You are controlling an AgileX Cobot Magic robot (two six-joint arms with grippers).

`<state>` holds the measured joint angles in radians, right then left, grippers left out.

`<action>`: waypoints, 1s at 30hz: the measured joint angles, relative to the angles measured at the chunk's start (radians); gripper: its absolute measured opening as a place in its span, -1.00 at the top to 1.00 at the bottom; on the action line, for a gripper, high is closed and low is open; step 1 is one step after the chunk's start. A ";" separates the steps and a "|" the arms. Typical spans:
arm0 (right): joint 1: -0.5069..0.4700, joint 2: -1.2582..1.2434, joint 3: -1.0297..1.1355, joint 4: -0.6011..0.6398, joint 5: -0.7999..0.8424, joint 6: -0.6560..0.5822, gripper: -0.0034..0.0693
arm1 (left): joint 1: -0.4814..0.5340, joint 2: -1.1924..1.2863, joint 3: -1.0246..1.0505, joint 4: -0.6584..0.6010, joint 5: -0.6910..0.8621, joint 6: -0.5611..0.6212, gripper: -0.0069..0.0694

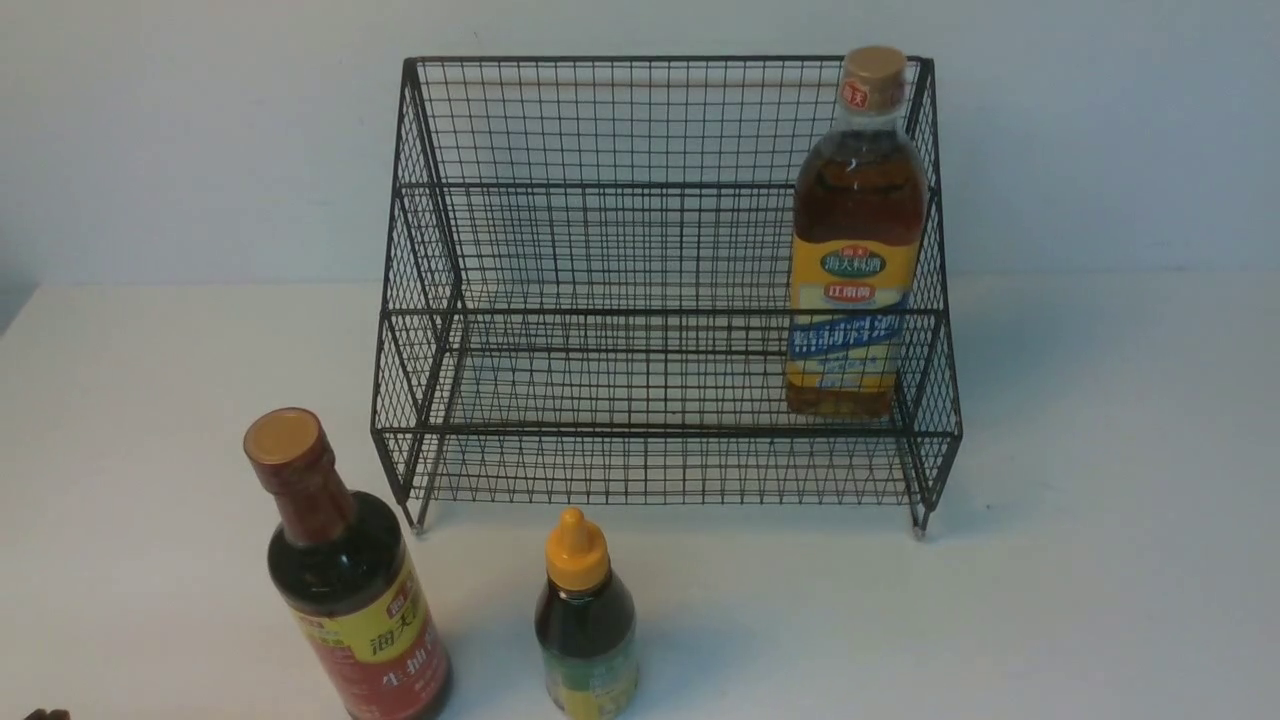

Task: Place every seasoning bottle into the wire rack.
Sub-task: Use the left arm to grab the condiment bottle closest to it

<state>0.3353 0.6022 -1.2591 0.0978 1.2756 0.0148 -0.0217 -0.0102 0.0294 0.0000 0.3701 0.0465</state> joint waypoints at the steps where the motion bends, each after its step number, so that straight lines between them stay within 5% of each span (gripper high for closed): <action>1: 0.000 -0.060 0.063 0.000 -0.021 -0.006 0.93 | 0.000 0.000 0.000 0.000 0.000 0.000 0.83; 15: 0.000 -0.588 0.811 0.049 -0.665 -0.134 0.95 | 0.000 0.000 0.000 0.000 0.000 0.004 0.83; 24: 0.000 -0.603 0.870 0.053 -0.738 -0.140 0.95 | 0.000 0.000 0.000 0.000 0.000 0.005 0.83; 30: 0.000 -0.603 0.870 0.052 -0.740 -0.140 0.95 | 0.000 0.000 0.000 -0.364 -0.059 -0.209 0.83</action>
<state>0.3353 -0.0012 -0.3888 0.1499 0.5360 -0.1252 -0.0217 -0.0102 0.0294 -0.3644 0.3109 -0.1620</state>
